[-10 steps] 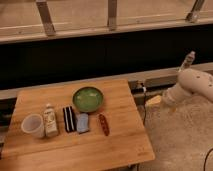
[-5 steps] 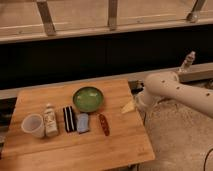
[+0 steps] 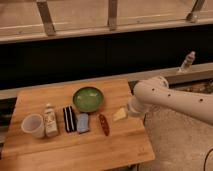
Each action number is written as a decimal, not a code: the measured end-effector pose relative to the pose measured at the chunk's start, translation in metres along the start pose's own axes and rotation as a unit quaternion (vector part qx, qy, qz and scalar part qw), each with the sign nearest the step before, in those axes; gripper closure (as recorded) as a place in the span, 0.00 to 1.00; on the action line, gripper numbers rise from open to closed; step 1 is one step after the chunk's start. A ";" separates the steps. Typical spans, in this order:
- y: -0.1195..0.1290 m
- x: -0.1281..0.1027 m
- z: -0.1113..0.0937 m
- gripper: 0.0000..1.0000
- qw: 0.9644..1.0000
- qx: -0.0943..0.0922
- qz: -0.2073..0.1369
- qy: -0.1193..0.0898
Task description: Drag the pepper across the table
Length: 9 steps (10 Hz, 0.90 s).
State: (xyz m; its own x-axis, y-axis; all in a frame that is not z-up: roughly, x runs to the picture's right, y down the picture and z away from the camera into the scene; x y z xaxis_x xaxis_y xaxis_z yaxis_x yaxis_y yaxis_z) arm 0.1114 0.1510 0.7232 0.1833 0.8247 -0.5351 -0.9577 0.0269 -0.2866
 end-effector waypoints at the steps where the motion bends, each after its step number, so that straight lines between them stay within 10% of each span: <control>1: 0.000 0.001 0.001 0.20 1.000 0.001 -0.006 0.001; 9: 0.124 -0.007 0.026 0.20 0.984 0.027 -0.175 0.007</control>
State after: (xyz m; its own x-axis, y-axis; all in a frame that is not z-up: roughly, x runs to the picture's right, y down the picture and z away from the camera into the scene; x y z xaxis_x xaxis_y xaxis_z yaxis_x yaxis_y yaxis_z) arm -0.0148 0.1630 0.7122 0.5068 0.7517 -0.4219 -0.8455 0.3380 -0.4134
